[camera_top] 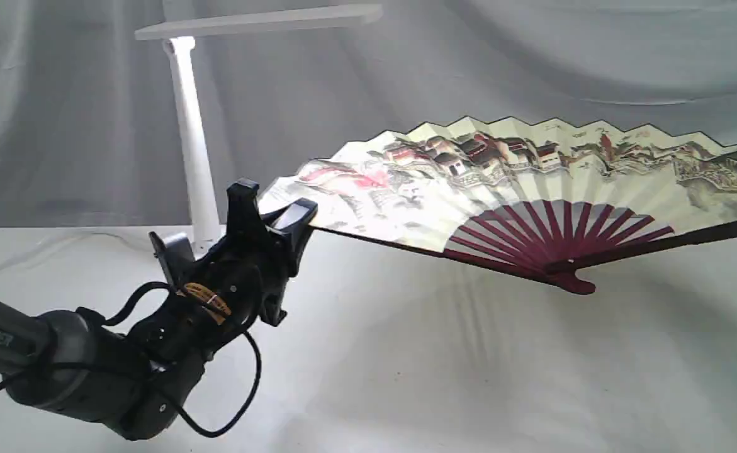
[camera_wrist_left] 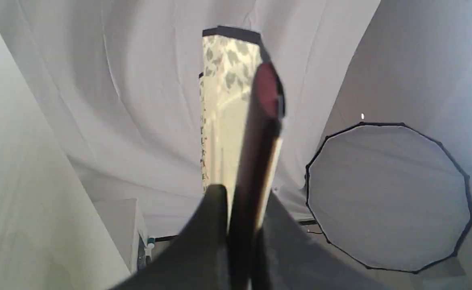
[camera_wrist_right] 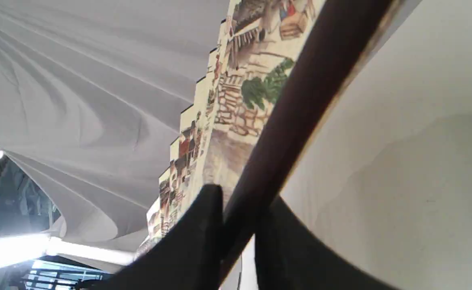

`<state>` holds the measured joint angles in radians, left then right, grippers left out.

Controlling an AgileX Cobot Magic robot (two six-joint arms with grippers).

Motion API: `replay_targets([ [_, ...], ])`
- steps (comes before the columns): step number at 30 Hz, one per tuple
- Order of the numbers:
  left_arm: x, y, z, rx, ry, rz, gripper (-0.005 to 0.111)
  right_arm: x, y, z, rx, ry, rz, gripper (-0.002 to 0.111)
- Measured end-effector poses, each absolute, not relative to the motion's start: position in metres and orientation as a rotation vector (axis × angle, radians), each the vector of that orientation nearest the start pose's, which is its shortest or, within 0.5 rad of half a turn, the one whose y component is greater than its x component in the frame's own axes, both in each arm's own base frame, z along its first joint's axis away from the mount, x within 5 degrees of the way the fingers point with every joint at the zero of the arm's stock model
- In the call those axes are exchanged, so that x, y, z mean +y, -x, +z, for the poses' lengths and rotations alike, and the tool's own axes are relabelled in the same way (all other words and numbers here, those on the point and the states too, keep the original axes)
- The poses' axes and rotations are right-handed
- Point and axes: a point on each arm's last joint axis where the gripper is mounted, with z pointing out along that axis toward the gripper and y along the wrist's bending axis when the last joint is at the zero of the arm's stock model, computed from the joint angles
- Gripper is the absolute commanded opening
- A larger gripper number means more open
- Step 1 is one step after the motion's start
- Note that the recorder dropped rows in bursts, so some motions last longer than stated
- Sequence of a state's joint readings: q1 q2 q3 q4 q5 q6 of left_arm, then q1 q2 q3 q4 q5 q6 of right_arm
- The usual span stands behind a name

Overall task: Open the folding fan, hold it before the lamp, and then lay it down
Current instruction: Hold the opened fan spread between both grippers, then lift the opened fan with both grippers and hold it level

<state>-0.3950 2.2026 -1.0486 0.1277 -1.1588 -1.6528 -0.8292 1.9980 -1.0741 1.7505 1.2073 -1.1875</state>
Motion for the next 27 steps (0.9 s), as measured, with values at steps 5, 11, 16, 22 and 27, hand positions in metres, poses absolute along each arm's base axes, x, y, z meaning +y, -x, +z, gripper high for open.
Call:
replay_targets([
  [5,-0.16,-0.391,0.121,1.481,0.952,-1.623,0.0,-0.2,-0.323,0.178,1.728,-0.752,1.17,0.0],
  [11,-0.139,-0.388,0.126,1.452,1.005,-1.592,0.0,-0.18,-0.337,0.177,1.764,-0.724,1.191,0.0],
  [16,-0.122,-0.382,0.134,1.436,1.026,-1.563,0.0,-0.162,-0.347,0.175,1.803,-0.705,1.207,0.0],
  [22,-0.098,-0.372,0.142,1.423,1.05,-1.522,0.0,-0.141,-0.358,0.175,1.84,-0.69,1.246,0.0],
  [27,-0.082,-0.366,0.146,1.405,1.074,-1.492,0.0,-0.124,-0.369,0.178,1.87,-0.659,1.255,0.0],
])
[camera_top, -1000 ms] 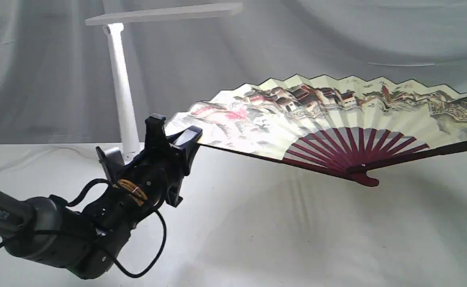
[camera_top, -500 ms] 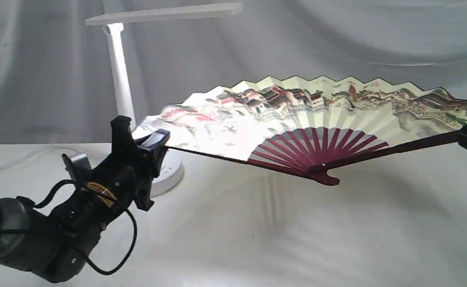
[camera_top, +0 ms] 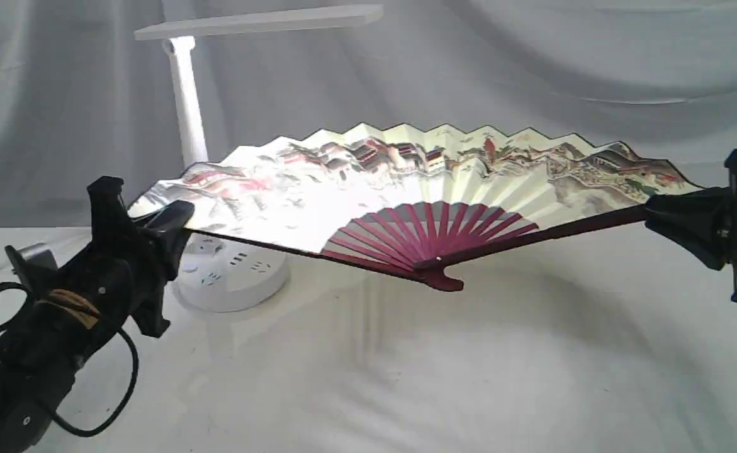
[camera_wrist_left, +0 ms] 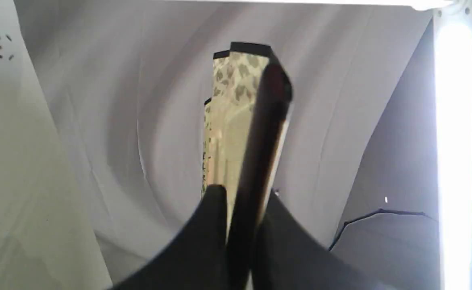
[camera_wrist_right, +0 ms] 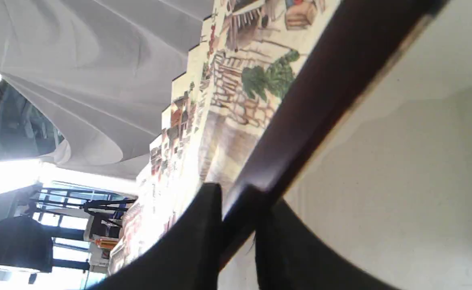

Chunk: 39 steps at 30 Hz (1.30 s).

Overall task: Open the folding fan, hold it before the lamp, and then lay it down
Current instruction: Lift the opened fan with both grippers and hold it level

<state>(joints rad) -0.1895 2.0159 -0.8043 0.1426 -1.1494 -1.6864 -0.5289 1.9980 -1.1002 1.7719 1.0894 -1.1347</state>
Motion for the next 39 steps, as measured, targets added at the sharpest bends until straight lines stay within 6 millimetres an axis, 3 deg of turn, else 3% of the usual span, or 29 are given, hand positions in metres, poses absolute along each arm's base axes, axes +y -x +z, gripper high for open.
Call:
replay_targets([
  [9,-0.074,-0.362,0.153,1.358,1.106,-1.474,0.0,-0.108,-0.385,0.188,1.886,-0.599,1.248,0.0],
  [24,-0.072,-0.359,0.177,1.295,1.087,-1.5,0.0,-0.108,-0.387,0.191,1.876,-0.641,1.286,0.0],
  [39,-0.067,-0.358,0.189,1.185,1.17,-1.566,0.0,-0.104,-0.407,0.229,1.803,-0.56,1.37,0.0],
])
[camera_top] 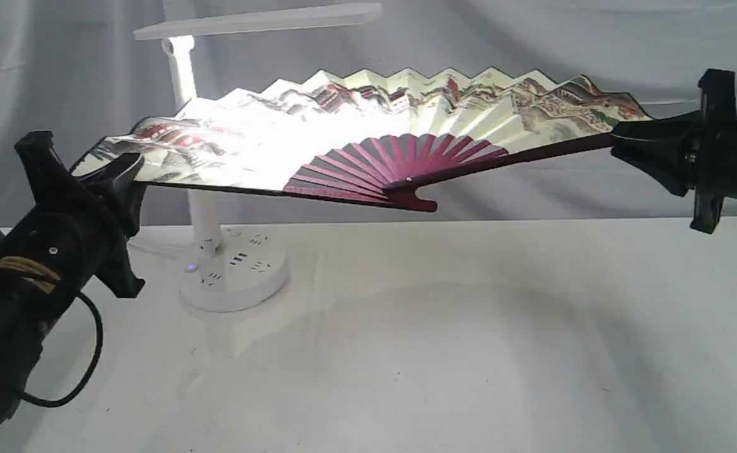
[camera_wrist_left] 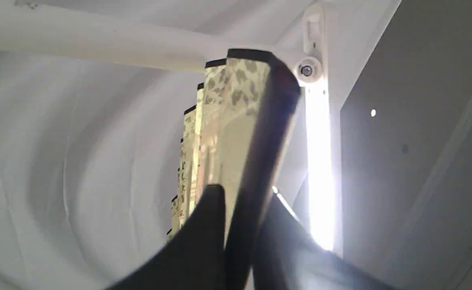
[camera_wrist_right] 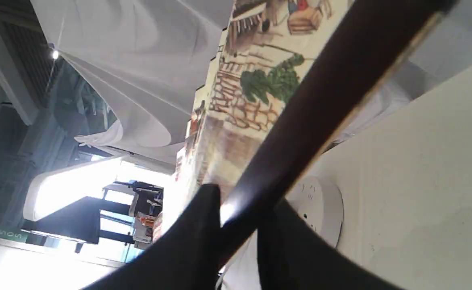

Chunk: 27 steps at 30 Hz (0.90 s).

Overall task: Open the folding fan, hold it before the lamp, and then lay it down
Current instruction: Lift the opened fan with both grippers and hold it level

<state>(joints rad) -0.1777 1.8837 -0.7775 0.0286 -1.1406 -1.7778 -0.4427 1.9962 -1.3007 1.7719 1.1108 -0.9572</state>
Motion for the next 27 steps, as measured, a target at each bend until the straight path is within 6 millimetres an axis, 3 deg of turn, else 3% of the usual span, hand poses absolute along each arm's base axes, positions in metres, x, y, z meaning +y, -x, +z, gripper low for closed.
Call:
replay_targets([
  [7,-0.066,-0.358,0.19,1.166,1.193,-1.591,0.0,-0.103,-0.405,0.238,1.792,-0.557,1.374,0.0],
  [18,-0.065,-0.355,0.207,1.12,1.162,-1.62,0.0,-0.099,-0.396,0.272,1.751,-0.479,1.343,0.0],
  [27,-0.065,-0.354,0.208,1.11,1.161,-1.624,0.0,-0.099,-0.396,0.273,1.75,-0.476,1.344,0.0],
])
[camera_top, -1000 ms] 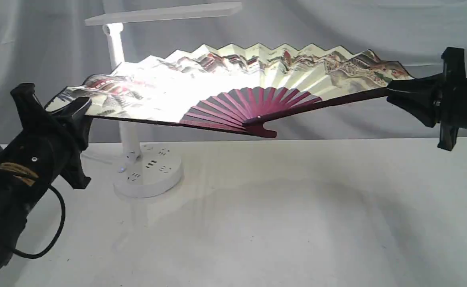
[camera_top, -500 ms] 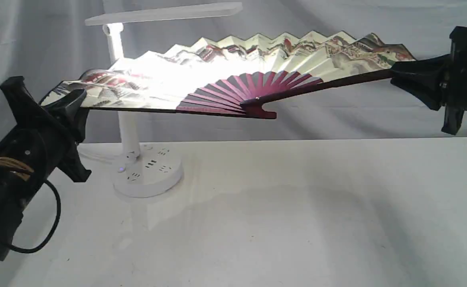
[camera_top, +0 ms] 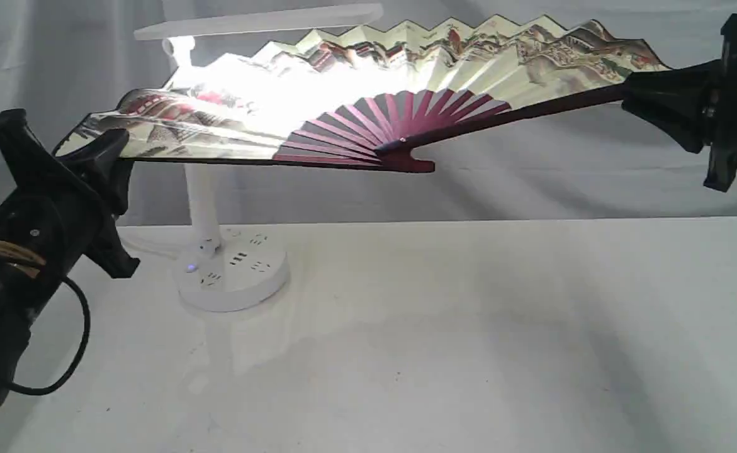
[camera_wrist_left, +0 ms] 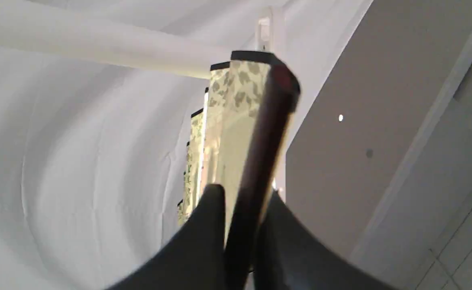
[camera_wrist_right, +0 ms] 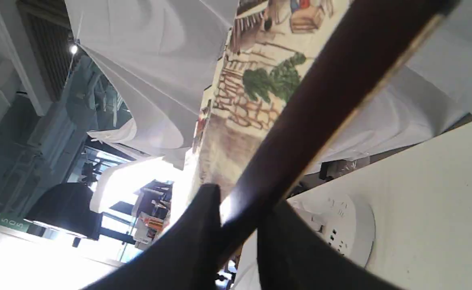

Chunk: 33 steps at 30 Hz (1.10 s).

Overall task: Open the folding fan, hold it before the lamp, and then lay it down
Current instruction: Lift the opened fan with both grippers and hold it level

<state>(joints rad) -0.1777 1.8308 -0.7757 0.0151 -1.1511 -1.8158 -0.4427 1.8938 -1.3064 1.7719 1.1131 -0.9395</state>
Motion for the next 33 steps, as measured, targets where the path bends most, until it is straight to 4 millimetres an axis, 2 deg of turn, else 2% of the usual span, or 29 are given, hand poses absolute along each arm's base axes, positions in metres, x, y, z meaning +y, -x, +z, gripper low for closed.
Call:
replay_targets([
  [33,-0.0645,-0.3524,0.2144,1.097,1.148,-1.633,0.0,-0.0983,-0.3952,0.2731,1.748,-0.495,1.374,0.0],
])
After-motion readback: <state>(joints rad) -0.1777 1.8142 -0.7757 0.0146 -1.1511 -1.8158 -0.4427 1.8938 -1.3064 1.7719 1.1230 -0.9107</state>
